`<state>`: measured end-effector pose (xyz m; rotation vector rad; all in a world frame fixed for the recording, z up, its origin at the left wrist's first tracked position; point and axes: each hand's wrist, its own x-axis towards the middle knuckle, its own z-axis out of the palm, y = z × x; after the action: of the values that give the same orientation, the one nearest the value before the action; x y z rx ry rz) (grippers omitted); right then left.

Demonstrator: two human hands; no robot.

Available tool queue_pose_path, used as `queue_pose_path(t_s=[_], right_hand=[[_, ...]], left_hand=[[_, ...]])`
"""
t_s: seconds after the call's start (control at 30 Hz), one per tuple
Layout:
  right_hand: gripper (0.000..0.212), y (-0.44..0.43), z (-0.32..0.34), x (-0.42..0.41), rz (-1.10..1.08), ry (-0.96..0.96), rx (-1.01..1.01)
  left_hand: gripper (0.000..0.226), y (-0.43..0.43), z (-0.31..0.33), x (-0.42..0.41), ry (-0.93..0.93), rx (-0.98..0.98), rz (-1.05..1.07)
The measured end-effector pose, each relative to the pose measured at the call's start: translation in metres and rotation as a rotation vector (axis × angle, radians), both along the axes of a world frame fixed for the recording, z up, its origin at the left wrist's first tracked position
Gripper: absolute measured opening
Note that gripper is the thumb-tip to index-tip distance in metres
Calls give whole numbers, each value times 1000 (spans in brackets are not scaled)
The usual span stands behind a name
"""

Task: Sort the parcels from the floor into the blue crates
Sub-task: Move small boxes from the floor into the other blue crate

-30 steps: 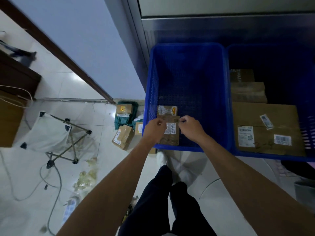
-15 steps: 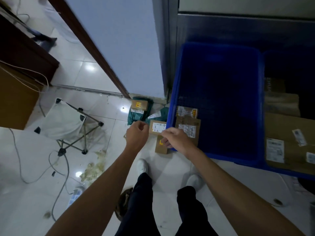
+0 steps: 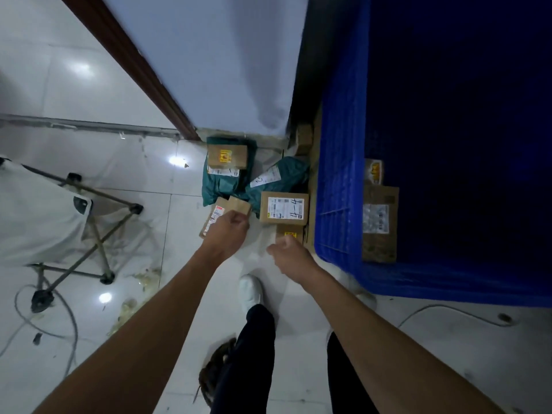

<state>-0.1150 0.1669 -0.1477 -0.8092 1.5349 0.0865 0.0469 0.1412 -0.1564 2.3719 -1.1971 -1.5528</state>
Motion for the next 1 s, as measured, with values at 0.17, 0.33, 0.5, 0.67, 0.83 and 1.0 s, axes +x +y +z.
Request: queue_pose_path(t_s=[0.17, 0.33, 0.5, 0.67, 0.83, 1.0], right_hand=[[51, -29, -103, 3, -24, 215, -76], [59, -38, -195, 2, 234, 452, -167], [74, -52, -263, 6, 155, 631, -175], [92, -63, -306, 6, 302, 803, -334], [91, -73, -313, 6, 251, 803, -375], [87, -78, -316, 8, 90, 788, -354]], left_hand=[[37, -7, -93, 11, 57, 46, -48], [42, -17, -180, 6, 103, 13, -88], [55, -24, -254, -3, -18, -56, -371], [75, -22, -303, -16, -188, -187, -888], [82, -14, -306, -21, -203, -160, -890], [79, -19, -301, -15, -175, -138, -856]])
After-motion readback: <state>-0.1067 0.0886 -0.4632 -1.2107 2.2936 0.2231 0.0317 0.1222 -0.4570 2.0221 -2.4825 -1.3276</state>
